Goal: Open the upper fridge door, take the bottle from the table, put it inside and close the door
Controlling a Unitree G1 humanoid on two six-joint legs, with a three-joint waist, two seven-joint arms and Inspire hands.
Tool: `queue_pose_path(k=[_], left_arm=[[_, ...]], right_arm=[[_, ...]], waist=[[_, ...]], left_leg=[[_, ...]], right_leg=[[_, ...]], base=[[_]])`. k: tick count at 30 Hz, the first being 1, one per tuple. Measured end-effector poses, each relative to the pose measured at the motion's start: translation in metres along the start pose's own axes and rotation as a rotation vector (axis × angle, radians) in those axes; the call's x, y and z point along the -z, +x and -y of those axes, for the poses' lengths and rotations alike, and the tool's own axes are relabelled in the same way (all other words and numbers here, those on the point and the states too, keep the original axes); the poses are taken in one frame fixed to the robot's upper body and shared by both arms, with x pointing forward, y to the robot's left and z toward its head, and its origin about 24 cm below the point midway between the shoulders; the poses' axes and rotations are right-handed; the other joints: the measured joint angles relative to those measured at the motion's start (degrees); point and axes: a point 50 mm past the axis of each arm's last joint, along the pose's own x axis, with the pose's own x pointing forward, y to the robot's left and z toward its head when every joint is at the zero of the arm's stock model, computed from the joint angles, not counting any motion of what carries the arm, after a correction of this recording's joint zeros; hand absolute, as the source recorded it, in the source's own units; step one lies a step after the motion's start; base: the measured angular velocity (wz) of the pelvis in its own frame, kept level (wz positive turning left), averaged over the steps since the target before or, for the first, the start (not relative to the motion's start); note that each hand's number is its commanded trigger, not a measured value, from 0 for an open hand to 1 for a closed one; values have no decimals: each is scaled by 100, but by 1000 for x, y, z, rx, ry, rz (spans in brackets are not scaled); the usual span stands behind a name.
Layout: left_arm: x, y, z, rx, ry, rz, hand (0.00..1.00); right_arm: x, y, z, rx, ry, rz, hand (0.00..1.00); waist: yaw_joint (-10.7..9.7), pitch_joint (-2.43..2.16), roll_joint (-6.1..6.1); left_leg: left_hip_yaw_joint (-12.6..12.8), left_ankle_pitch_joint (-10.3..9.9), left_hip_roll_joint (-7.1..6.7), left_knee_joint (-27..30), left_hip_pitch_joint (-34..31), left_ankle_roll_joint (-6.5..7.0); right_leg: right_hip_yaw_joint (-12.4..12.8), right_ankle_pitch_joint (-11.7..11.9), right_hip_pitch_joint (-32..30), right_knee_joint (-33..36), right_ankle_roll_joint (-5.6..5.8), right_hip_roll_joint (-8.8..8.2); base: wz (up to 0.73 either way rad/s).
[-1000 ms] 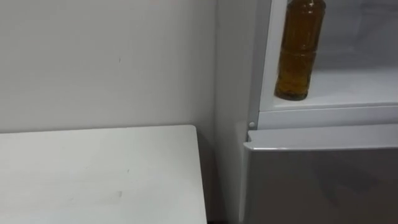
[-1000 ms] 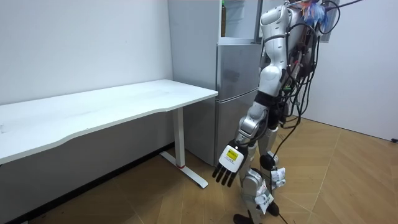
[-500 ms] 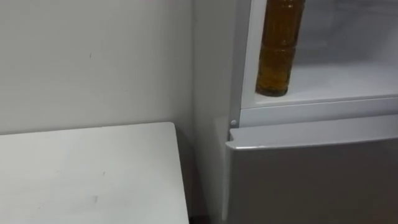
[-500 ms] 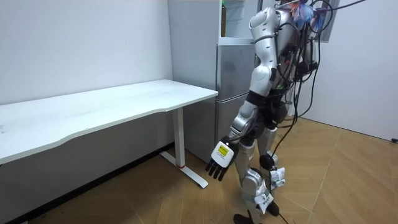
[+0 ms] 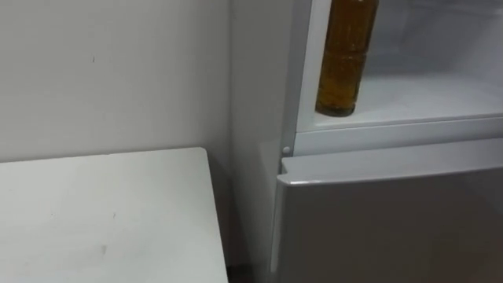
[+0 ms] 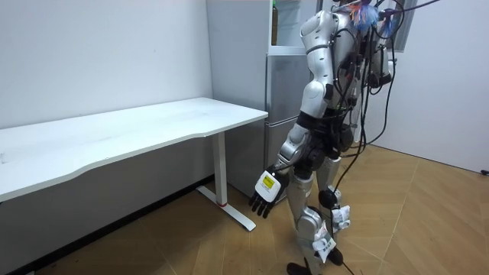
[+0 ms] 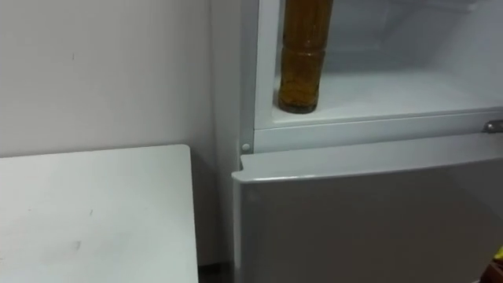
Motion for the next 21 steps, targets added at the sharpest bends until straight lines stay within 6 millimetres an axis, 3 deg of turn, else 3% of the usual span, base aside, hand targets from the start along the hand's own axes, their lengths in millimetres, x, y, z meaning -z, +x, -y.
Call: queue_pose_path(k=[5,21], left_arm=[[0,0,-1,14,14,2,0],[9,-1,-8,-29,-22,-30,0]], right_arm=[[-13,-1,-5,-23,31,57,0],[-21,-12,-14,9,55,38,0]], waist=[[0,-6,-37],[104,-4,-41]], left_leg=[[13,0,-6,-1,-7,0],[21,1,-20,19,47,-1]], right_leg=[[9,-7,-20,4,6,-6],[30,-130,-125,325,-19,-39]], base=[[-1],[0]])
